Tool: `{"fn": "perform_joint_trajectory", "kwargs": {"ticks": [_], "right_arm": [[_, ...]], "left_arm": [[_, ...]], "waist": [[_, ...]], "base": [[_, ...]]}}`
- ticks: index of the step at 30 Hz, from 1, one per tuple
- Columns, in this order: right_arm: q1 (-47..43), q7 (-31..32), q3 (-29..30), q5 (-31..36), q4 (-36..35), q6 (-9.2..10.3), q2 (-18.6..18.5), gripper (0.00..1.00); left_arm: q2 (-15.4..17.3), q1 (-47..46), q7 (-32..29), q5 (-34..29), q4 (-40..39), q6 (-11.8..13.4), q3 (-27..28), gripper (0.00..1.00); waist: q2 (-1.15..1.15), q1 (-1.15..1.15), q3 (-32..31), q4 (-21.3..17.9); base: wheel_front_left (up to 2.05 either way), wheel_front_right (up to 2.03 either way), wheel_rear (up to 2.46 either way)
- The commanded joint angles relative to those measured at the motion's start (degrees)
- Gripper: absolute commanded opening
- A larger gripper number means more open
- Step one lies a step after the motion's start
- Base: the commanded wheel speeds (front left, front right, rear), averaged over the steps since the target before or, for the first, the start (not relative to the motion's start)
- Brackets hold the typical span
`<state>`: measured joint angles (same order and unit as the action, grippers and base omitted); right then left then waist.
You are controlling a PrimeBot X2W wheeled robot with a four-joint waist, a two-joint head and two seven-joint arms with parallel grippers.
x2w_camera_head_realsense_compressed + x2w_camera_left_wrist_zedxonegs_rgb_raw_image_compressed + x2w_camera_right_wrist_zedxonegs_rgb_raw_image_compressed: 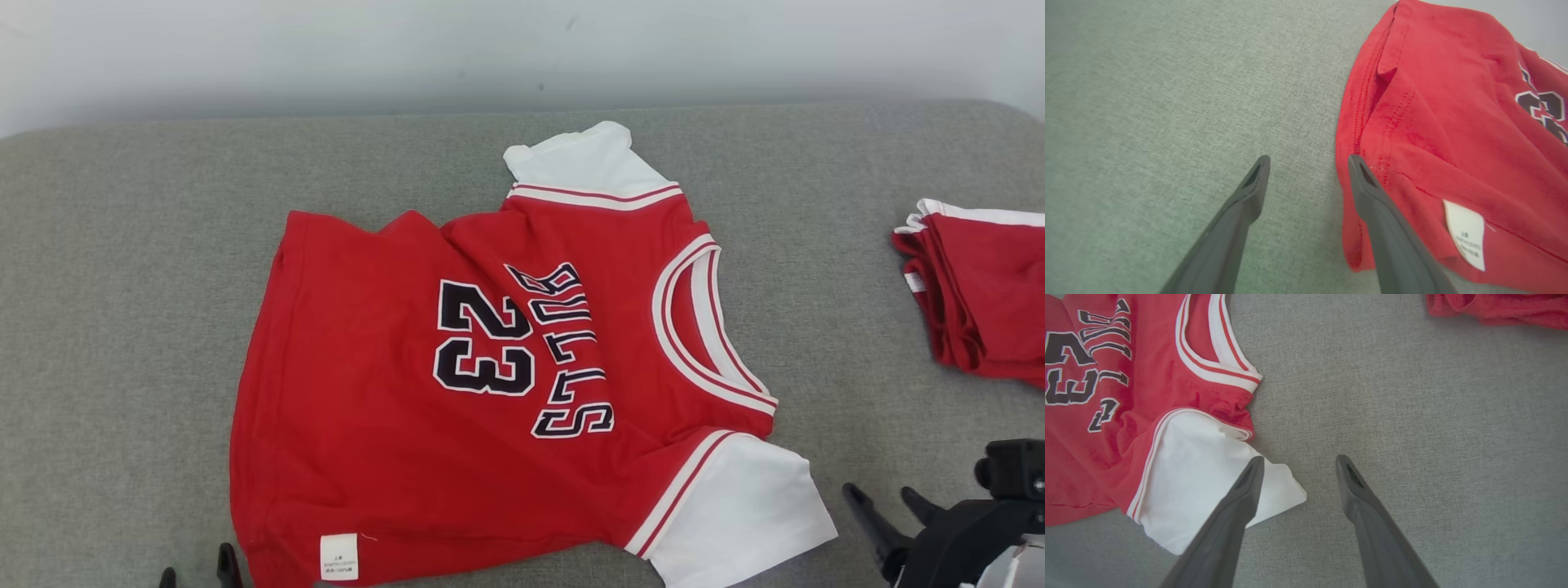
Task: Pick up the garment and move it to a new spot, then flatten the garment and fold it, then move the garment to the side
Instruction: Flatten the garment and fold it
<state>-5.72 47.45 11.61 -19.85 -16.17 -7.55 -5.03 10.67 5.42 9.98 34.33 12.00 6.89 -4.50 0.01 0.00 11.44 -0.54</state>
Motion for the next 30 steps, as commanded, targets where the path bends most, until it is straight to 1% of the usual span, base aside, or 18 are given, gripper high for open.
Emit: {"fn": "perform_joint_trajectory", "kwargs": {"ticks": [1,4,7,10,12,15,20,21,22,23,24,26,28,29,30], "right_arm": [[-0.32,0.32,0.56,0.69,-0.69,0.14,-0.09,1.00],[-0.92,0.62,2.19,1.84,-1.93,0.14,-0.06,1.00],[-0.82,0.96,2.58,2.86,-3.00,0.14,-0.01,1.00],[-0.48,1.40,1.59,3.00,-3.51,0.14,0.24,1.00],[-0.09,1.56,0.12,2.25,-3.47,0.14,0.44,1.00],[0.24,1.21,-0.70,2.37,-3.26,0.14,0.62,1.00],[0.27,0.84,-0.76,2.57,-2.74,0.14,0.79,1.00],[0.23,0.70,-0.76,2.66,-2.63,0.14,0.87,1.00],[0.23,0.57,-0.78,2.73,-2.56,0.14,0.92,1.00],[0.26,0.44,-0.80,2.78,-2.48,0.14,0.95,1.00],[0.28,0.39,-0.81,2.76,-2.41,0.14,0.97,1.00],[0.30,0.26,-0.85,2.75,-2.34,0.14,1.05,1.00],[0.30,0.03,-0.69,2.78,-2.25,0.14,1.12,1.00],[0.29,-0.05,-0.61,2.80,-2.22,0.14,1.15,1.00],[0.28,-0.11,-0.55,2.85,-2.20,0.14,1.19,1.00]], "left_arm": [[0.68,0.84,-0.18,-0.60,-0.90,0.54,0.40,1.00],[2.25,1.44,-1.40,-2.20,-3.52,1.37,-0.24,1.00],[4.47,0.82,-4.49,-4.77,-6.19,0.85,-2.99,1.00],[6.22,-0.84,-9.64,-7.29,-7.93,0.67,-6.62,1.00],[8.09,-2.17,-14.96,-9.53,-8.56,1.52,-8.92,1.00],[9.20,-3.25,-17.86,-10.65,-9.11,2.23,-9.52,1.00],[10.21,-3.72,-21.17,-10.44,-10.19,1.97,-10.26,0.99],[10.35,-3.58,-21.88,-10.15,-10.30,2.03,-10.30,0.90],[10.44,-3.41,-22.56,-9.95,-10.42,2.18,-10.29,0.85],[10.47,-3.26,-23.05,-9.60,-10.66,2.21,-10.31,0.78],[10.41,-3.09,-23.46,-9.23,-11.03,2.05,-10.31,0.73],[10.60,-2.76,-24.09,-8.87,-11.94,2.18,-10.22,0.51],[10.79,-2.41,-24.63,-8.66,-12.90,2.48,-10.20,0.41],[10.77,-2.18,-24.83,-8.47,-13.47,2.62,-10.16,0.38],[10.75,-1.97,-25.13,-8.24,-13.98,2.66,-10.13,0.32]], "waist": [[-0.01,0.00,-0.12,0.40],[-0.01,0.00,-0.11,0.84],[-0.01,0.00,-0.02,1.08],[-0.01,0.00,0.10,1.19],[-0.01,0.00,0.30,0.87],[-0.01,0.00,0.56,0.37],[-0.01,0.00,0.89,-0.48],[-0.01,0.00,0.95,-0.58],[-0.01,0.00,1.01,-0.68],[-0.01,0.00,1.06,-0.77],[-0.01,0.00,1.10,-0.83],[-0.01,0.00,1.25,-0.88],[-0.01,0.00,1.40,-0.79],[-0.01,0.00,1.47,-0.70],[-0.01,0.00,1.53,-0.60]], "base": [[0.00,0.00,0.00],[0.00,0.00,0.00],[0.00,0.00,0.00],[0.00,0.00,0.00],[0.00,0.00,0.00],[0.00,0.00,0.00],[0.00,0.00,0.00],[0.00,0.00,0.00],[0.00,0.00,0.00],[0.00,0.00,0.00],[0.00,0.00,0.00],[0.00,0.00,0.00],[0.00,0.00,0.00],[0.00,0.00,0.00],[0.00,0.00,0.00]]}}
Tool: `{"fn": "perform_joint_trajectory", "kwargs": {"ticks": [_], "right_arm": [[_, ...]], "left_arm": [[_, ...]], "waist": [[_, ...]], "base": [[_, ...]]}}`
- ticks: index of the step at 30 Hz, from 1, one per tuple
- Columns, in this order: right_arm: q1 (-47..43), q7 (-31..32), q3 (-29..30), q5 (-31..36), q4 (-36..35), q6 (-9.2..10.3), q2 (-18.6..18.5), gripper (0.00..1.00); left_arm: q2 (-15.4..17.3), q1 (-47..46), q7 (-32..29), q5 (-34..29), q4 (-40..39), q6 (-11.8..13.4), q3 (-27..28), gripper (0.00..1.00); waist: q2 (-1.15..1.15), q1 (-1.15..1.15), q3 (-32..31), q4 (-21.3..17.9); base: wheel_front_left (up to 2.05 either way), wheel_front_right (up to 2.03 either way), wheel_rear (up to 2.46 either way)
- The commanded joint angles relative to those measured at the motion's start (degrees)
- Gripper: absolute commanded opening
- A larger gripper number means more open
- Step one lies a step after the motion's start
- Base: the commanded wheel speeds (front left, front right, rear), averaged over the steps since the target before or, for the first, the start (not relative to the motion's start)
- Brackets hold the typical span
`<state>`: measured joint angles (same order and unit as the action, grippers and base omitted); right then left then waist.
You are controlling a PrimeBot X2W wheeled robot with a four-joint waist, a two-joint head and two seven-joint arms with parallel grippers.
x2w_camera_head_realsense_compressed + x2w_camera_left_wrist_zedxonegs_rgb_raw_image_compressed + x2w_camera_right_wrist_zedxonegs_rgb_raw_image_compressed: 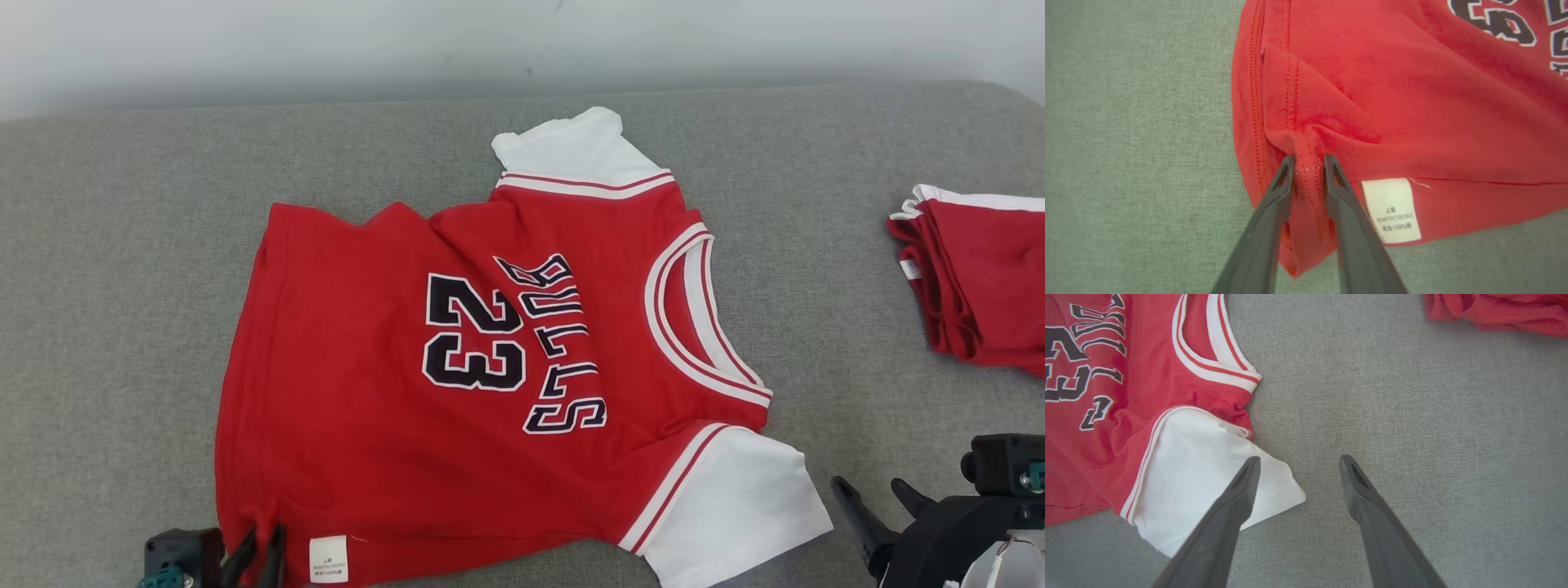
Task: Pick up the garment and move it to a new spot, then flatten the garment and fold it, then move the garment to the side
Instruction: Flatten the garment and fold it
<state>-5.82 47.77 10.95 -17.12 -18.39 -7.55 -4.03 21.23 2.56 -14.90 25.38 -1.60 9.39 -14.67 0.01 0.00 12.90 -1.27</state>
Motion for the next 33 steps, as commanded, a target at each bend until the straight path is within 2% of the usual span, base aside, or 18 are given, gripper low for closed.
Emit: {"fn": "perform_joint_trajectory", "kwargs": {"ticks": [1,2,4,7,9,10,12,13,14,16,19,24,26,30,33], "right_arm": [[0.38,-0.44,0.11,0.13,0.02,0.14,0.19,1.00],[0.39,-0.40,0.17,0.20,0.05,0.14,0.21,1.00],[0.55,-0.33,0.16,0.35,0.09,0.14,0.23,1.00],[0.79,-0.13,0.04,0.47,0.06,0.14,0.26,1.00],[0.83,-0.08,-0.07,0.54,0.04,0.14,0.27,1.00],[0.88,-0.05,-0.11,0.57,0.04,0.14,0.28,1.00],[0.85,0.08,-0.24,0.58,0.01,0.14,0.28,1.00],[0.81,0.15,-0.35,0.60,-0.05,0.14,0.28,1.00],[0.76,0.20,-0.42,0.59,-0.07,0.14,0.26,1.00],[0.69,0.27,-0.52,0.69,-0.10,0.14,0.24,1.00],[0.69,0.38,-0.56,0.67,-0.04,0.14,0.25,1.00],[0.79,0.46,-0.72,0.62,0.02,0.14,0.27,1.00],[0.83,0.50,-0.75,0.60,-0.01,0.14,0.23,1.00],[0.86,0.56,-0.67,0.59,-0.05,0.14,0.22,1.00],[0.80,0.71,-0.77,0.52,-0.10,0.14,0.24,1.00]], "left_arm": [[0.19,0.89,-0.24,0.70,-0.38,0.17,0.05,0.32],[0.16,1.06,-0.58,0.95,-0.81,0.31,0.13,0.27],[0.08,1.08,-1.05,1.21,-1.61,0.59,0.39,0.27],[0.09,1.58,-1.46,1.82,-2.55,0.99,0.75,0.38],[-0.22,1.94,-1.67,2.76,-2.94,1.02,1.14,0.48],[-0.39,2.05,-1.72,3.32,-3.18,0.94,1.38,0.65],[-0.43,2.21,-2.07,4.55,-3.75,0.89,1.95,0.82],[-0.33,2.40,-2.32,4.93,-4.08,1.02,2.25,0.88],[0.04,2.71,-2.70,4.95,-4.38,1.12,2.58,0.89],[0.80,3.45,-3.51,5.28,-4.89,1.47,3.08,0.84],[1.44,3.78,-4.30,5.61,-5.86,1.64,3.40,0.46],[2.16,4.33,-5.75,5.93,-6.54,2.01,3.36,0.25],[2.21,4.25,-6.26,5.90,-6.69,1.99,2.98,0.26],[2.08,4.06,-6.89,5.66,-6.61,2.27,2.54,0.40],[2.23,3.85,-7.32,5.32,-6.35,2.58,2.19,0.41]], "waist": [[-0.01,0.00,0.07,0.13],[-0.01,0.00,0.14,0.25],[-0.01,0.00,0.24,0.50],[-0.01,0.00,0.30,0.80],[-0.01,0.00,0.31,0.94],[-0.01,0.00,0.30,0.98],[-0.01,0.00,0.24,0.99],[-0.01,0.00,0.20,0.97],[-0.01,0.00,0.17,0.93],[-0.01,0.00,0.09,0.80],[-0.01,0.00,0.05,0.61],[-0.01,0.00,0.01,0.30],[-0.01,0.00,0.02,0.19],[-0.01,0.00,0.03,0.07],[-0.01,0.00,0.08,0.04]], "base": [[0.00,0.00,0.00],[0.00,0.00,0.00],[0.00,0.00,0.00],[0.00,0.00,0.00],[0.00,0.00,0.00],[0.00,0.00,0.00],[0.00,0.00,0.00],[0.00,0.00,0.00],[0.00,0.00,0.00],[0.00,0.00,0.00],[0.00,0.00,0.00],[0.00,0.00,0.00],[0.00,0.00,0.00],[0.00,0.00,0.00],[0.00,0.00,0.00]]}}
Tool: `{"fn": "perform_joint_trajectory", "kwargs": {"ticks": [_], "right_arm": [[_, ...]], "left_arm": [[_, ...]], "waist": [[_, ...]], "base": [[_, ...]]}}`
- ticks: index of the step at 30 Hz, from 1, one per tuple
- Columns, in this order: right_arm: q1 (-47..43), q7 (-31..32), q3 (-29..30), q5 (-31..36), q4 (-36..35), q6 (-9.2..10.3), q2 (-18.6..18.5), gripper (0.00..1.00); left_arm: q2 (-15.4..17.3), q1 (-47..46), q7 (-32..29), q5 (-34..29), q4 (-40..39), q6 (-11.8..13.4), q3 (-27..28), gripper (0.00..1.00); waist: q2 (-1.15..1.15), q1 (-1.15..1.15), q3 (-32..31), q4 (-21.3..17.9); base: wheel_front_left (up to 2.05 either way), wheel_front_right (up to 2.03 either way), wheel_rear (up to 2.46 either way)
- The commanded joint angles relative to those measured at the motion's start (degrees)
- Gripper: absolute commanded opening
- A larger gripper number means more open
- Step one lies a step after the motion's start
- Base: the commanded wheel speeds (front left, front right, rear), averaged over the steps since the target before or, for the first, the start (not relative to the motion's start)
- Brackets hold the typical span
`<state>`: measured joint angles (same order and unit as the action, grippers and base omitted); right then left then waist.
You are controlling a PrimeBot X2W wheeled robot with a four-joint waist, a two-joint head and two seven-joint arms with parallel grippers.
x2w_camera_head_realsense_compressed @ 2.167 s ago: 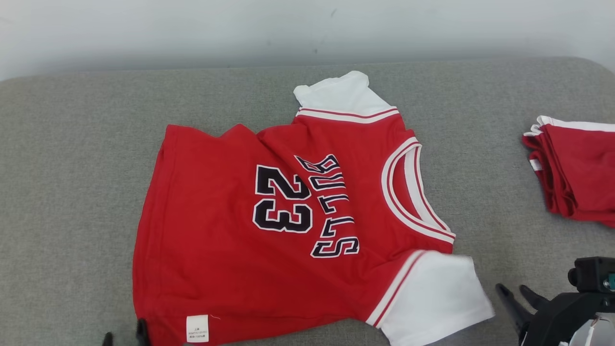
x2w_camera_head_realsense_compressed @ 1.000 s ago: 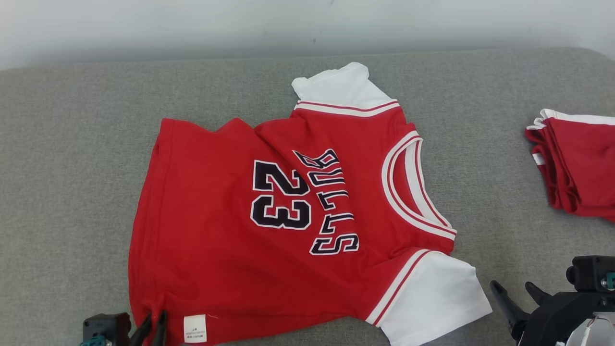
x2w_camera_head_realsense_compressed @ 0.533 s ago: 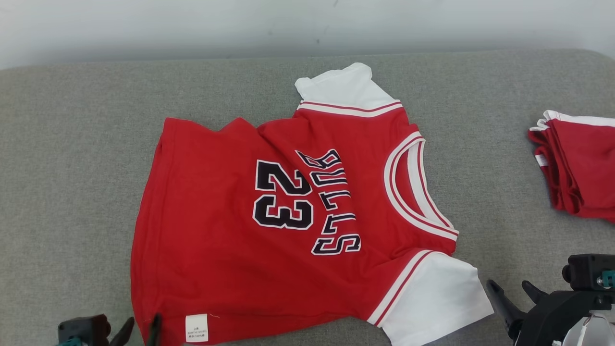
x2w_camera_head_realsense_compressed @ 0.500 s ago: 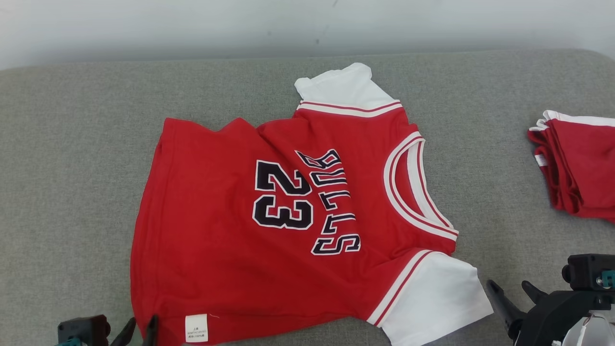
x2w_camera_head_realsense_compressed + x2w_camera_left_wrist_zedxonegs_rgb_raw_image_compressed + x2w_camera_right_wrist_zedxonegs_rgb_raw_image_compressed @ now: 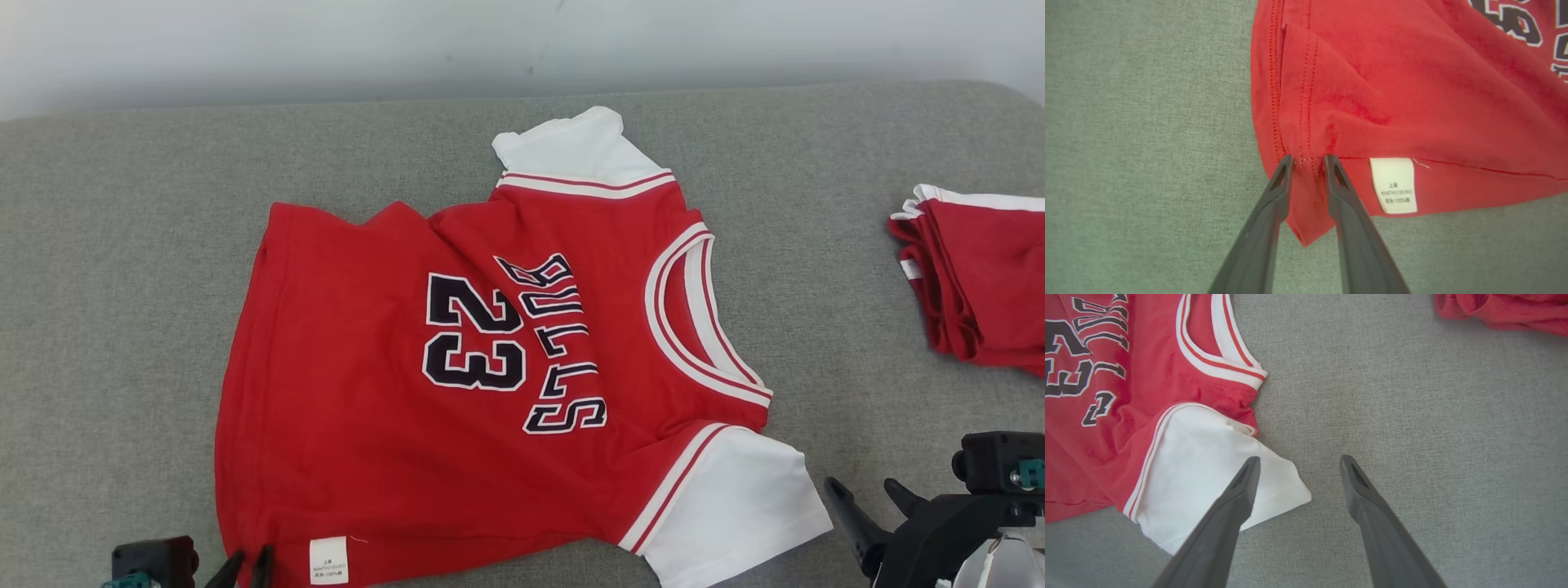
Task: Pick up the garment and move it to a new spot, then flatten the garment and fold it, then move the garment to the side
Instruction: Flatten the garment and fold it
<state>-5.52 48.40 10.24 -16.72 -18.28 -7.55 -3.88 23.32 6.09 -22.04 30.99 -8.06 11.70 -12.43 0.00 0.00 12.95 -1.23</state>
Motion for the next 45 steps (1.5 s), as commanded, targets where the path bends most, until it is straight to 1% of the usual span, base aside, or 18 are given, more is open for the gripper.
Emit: {"fn": "perform_joint_trajectory", "kwargs": {"ticks": [1,6,9,10,12,14,15,16,18,22,23,24,25,26,28,30,40,45], "right_arm": [[0.49,0.11,-0.10,0.11,-0.22,0.14,0.10,1.00],[0.44,0.29,-0.18,0.24,-0.35,0.14,0.15,1.00],[0.34,0.33,-0.25,0.25,-0.51,0.14,0.21,1.00],[0.36,0.35,-0.25,0.24,-0.54,0.14,0.23,1.00],[0.42,0.36,-0.17,0.28,-0.62,0.14,0.27,1.00],[0.46,0.41,-0.17,0.31,-0.65,0.14,0.28,1.00],[0.53,0.45,-0.19,0.33,-0.67,0.14,0.30,1.00],[0.58,0.49,-0.25,0.35,-0.69,0.14,0.30,1.00],[0.67,0.53,-0.34,0.40,-0.73,0.14,0.32,1.00],[0.51,0.51,-0.29,0.46,-0.71,0.14,0.38,1.00],[0.46,0.51,-0.27,0.47,-0.67,0.14,0.41,1.00],[0.39,0.51,-0.23,0.47,-0.64,0.14,0.41,1.00],[0.31,0.52,-0.20,0.46,-0.62,0.14,0.43,1.00],[0.26,0.53,-0.16,0.45,-0.61,0.14,0.46,1.00],[0.18,0.49,-0.14,0.45,-0.58,0.14,0.51,1.00],[0.21,0.42,-0.29,0.43,-0.58,0.14,0.53,1.00],[-3.05,3.99,1.11,2.30,-3.53,0.14,0.46,1.00],[-5.74,5.87,2.21,3.76,-3.60,0.14,0.81,1.00]], "left_arm": [[0.19,0.23,-0.17,-0.37,0.23,0.27,-0.17,0.41],[0.44,-0.23,-0.36,-0.86,1.04,0.67,-0.32,0.41],[0.50,-0.77,-0.20,-1.00,1.47,0.91,-0.28,0.48],[0.53,-1.02,-0.16,-1.07,1.65,0.86,-0.28,0.65],[0.57,-1.62,-0.17,-1.18,2.09,0.81,-0.41,0.81],[0.58,-1.91,-0.12,-1.27,2.31,0.76,-0.47,0.83],[0.58,-2.07,-0.08,-1.32,2.51,0.71,-0.55,0.82],[0.56,-2.33,-0.08,-1.34,2.72,0.65,-0.66,0.66],[0.59,-2.85,-0.07,-1.40,2.85,0.65,-0.78,0.42],[0.77,-2.83,-0.26,-1.39,2.78,0.75,-0.91,0.17],[0.85,-2.79,-0.20,-1.49,2.63,0.89,-0.80,0.18],[0.92,-2.71,-0.14,-1.53,2.45,0.93,-0.74,0.21],[0.99,-2.59,-0.17,-1.55,2.25,1.09,-0.72,0.27],[1.06,-2.46,-0.22,-1.54,2.07,1.22,-0.67,0.28],[1.27,-2.04,-0.25,-1.50,1.57,1.36,-0.48,0.25],[1.52,-1.55,0.03,-1.62,0.91,1.79,-0.13,0.00],[1.16,1.45,0.53,-1.46,-4.24,3.74,0.51,0.00],[-0.23,1.73,3.85,-0.89,-6.14,3.17,0.67,0.00]], "waist": [[0.00,0.00,0.04,0.00],[0.00,0.00,0.21,-0.04],[0.00,0.00,0.45,-0.05],[0.00,0.00,0.56,-0.04],[0.00,0.00,0.75,-0.03],[0.00,0.00,0.84,-0.04],[0.00,0.00,0.91,-0.06],[0.00,0.00,0.97,-0.10],[0.00,0.00,1.07,-0.18],[0.00,0.00,1.17,-0.29],[0.00,0.00,1.16,-0.31],[0.00,0.00,1.17,-0.31],[0.00,0.00,1.17,-0.28],[0.00,0.00,1.17,-0.24],[0.00,0.00,1.14,-0.17],[0.00,0.00,1.14,-0.10],[0.00,0.00,1.78,0.45],[0.00,0.00,2.55,0.44]], "base": [[0.00,0.00,0.00],[0.00,0.00,0.00],[0.00,0.00,0.00],[0.00,0.00,0.00],[0.00,0.00,0.00],[0.00,0.00,0.00],[0.00,0.00,0.00],[0.00,0.00,0.00],[0.00,0.00,0.00],[0.00,0.00,0.00],[0.00,0.00,0.00],[0.00,0.00,0.00],[0.00,0.00,0.00],[0.00,0.00,0.00],[0.00,0.00,0.00],[0.00,0.00,0.00],[0.00,0.00,0.00],[0.00,0.00,0.00]]}}
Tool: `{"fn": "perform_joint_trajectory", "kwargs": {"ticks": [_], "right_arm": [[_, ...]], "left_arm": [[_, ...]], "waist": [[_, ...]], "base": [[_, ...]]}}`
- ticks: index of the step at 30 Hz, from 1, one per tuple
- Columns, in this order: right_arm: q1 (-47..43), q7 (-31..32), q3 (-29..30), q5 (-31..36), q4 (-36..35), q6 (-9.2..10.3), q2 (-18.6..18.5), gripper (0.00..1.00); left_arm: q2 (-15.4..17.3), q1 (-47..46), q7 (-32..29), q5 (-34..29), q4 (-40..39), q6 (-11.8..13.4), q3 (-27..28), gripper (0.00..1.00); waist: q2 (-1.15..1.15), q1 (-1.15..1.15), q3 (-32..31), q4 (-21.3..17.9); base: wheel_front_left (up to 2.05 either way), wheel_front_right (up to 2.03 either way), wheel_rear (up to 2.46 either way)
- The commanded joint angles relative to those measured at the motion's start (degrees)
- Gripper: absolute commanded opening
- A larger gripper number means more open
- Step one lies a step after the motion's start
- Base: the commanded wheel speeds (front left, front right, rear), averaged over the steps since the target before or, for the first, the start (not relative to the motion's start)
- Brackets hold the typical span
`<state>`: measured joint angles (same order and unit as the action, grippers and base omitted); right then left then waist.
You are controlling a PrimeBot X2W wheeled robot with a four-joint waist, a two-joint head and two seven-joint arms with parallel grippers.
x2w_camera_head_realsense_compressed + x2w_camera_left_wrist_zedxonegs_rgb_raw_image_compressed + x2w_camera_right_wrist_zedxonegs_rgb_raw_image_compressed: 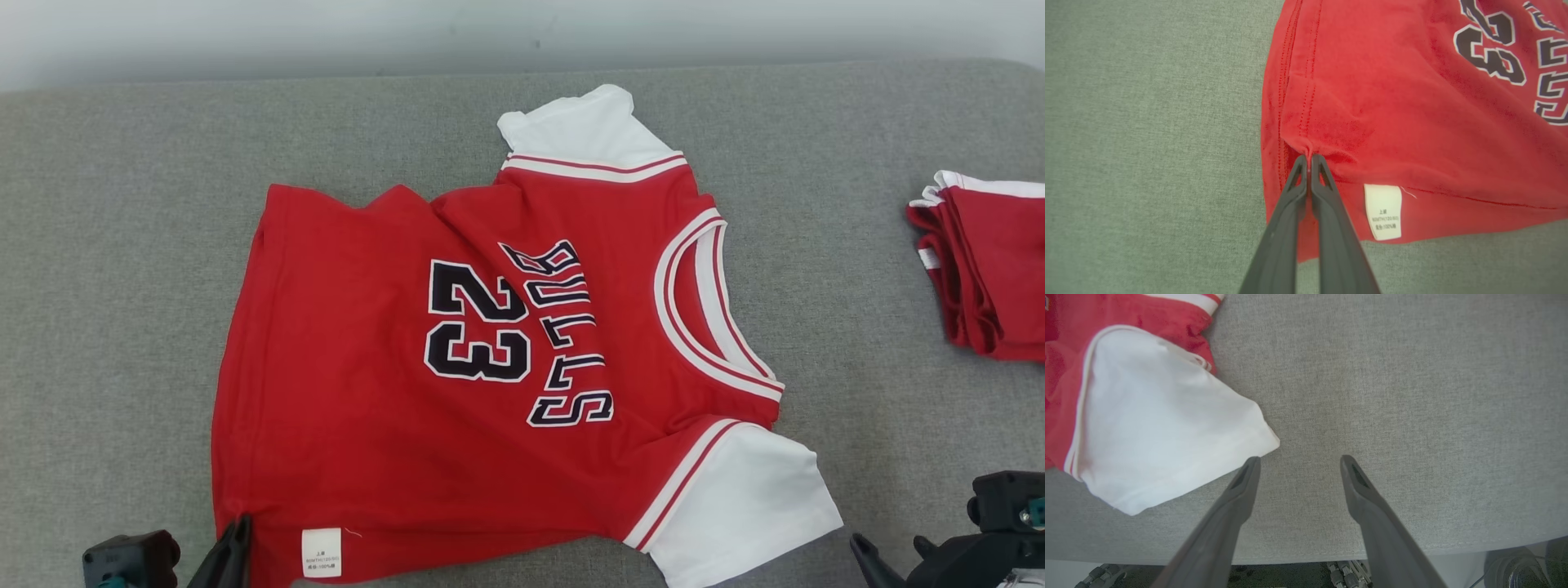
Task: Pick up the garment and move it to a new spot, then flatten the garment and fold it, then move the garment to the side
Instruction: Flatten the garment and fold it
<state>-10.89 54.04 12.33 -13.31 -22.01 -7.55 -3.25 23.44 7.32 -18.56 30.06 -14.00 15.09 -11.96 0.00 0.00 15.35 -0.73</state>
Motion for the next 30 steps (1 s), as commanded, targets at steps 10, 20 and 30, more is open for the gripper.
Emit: {"fn": "perform_joint_trajectory", "kwargs": {"ticks": [10,20,30], "right_arm": [[2.73,-2.79,-2.21,1.30,4.46,0.14,0.36,1.00],[2.71,-2.33,-2.13,1.62,5.39,0.14,0.40,1.00],[6.12,-1.77,-4.04,1.91,8.26,0.14,-0.98,1.00]], "left_arm": [[-1.67,0.25,5.38,1.04,-0.39,-1.09,1.18,0.00],[-1.27,2.48,7.41,1.74,-1.99,-1.78,1.91,0.00],[-1.49,2.15,6.58,2.22,-0.71,-1.99,0.62,0.00]], "waist": [[0.00,0.00,0.24,-0.09],[0.00,0.00,-0.41,0.97],[0.00,0.00,0.02,0.82]], "base": [[0.00,0.00,0.00],[0.00,0.00,0.00],[0.00,0.00,0.00]]}}
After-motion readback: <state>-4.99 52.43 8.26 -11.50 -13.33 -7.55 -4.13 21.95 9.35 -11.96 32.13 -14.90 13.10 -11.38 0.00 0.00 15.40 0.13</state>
